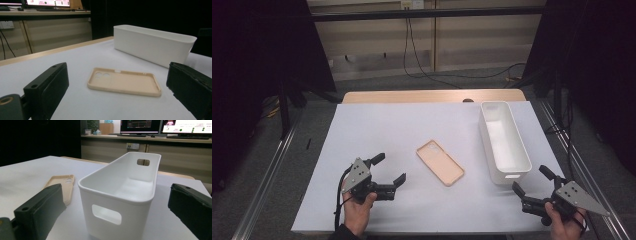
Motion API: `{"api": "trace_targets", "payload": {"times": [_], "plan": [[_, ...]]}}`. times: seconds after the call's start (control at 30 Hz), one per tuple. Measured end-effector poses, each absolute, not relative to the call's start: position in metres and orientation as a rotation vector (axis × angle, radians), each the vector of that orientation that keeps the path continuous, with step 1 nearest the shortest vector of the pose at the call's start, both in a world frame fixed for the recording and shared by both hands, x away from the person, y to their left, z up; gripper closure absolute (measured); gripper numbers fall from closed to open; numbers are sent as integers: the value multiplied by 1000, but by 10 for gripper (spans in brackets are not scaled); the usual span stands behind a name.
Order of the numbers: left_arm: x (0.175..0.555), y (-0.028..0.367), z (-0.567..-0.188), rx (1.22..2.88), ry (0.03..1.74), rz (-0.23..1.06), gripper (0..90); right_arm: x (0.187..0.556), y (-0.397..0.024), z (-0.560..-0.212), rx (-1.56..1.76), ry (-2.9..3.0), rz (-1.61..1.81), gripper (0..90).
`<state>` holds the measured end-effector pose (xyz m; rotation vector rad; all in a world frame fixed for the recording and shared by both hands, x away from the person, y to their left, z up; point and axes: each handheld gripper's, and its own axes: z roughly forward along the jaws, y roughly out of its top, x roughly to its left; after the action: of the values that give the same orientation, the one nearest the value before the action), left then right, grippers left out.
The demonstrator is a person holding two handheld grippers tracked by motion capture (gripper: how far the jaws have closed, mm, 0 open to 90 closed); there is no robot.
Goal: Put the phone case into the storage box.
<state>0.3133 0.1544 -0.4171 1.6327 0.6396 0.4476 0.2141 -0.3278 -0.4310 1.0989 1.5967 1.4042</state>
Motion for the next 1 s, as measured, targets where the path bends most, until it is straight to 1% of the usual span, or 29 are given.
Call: {"api": "trace_targets", "payload": {"times": [0.1,0.2,0.23,0.4,0.53,0.77,1.0], "plan": [[317,146,-418,1632,650,456,41,214,-328,-431,1103,1593,1405,0],[321,139,-420,1639,654,390,37,214,-329,-431,1103,1593,1404,0],[322,136,-420,1639,657,388,32,214,-329,-431,1103,1593,1404,0],[327,126,-414,1618,631,401,28,214,-329,-431,1102,1594,1404,0],[333,117,-413,1633,589,408,29,213,-328,-431,1096,1593,1406,0],[343,107,-414,1614,563,391,26,213,-328,-431,1103,1599,1406,0],[354,91,-416,1641,550,398,25,213,-328,-431,1103,1596,1410,0]]}}
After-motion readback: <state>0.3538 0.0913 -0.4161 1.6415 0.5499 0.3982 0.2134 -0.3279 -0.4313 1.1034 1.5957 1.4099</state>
